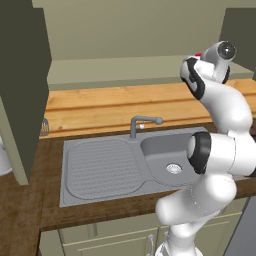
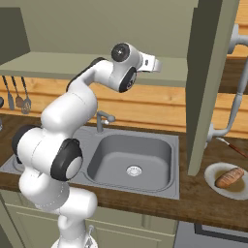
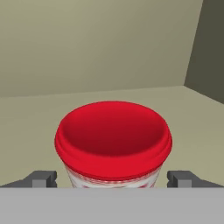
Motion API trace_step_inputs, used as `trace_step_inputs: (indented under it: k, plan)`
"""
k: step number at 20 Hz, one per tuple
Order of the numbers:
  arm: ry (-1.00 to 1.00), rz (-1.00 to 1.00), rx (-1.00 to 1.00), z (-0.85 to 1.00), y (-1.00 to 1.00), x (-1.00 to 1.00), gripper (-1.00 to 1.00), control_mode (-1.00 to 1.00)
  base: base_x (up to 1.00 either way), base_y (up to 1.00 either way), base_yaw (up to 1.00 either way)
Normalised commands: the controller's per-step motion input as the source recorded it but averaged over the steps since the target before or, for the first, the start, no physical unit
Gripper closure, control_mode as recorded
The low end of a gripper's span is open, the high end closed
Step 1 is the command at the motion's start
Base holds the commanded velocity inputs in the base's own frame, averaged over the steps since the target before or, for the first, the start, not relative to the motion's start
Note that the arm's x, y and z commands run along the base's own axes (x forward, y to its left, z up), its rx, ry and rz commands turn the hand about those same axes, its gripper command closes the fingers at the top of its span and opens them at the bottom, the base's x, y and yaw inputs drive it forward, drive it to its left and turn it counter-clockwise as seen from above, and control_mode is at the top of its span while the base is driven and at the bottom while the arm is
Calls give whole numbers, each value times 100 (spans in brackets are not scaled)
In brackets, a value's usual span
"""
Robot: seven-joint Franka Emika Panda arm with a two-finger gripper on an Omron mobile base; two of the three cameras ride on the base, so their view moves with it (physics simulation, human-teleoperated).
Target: From the different types of pastries on the counter, select a croissant and place it on the cutting board. Then retrieve a jar of jam from the cabinet and place it alongside the croissant on the cutting board.
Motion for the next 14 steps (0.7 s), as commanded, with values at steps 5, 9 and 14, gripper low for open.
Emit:
trace_step_inputs:
  k: [5,9,14]
  plan:
    - [0,0,0,0,1,5,100,-100,0,0,0]
    - [0,0,0,0,0,0,100,-100,0,0,0]
    - [0,0,1,23,0,-5,100,-100,0,0,0]
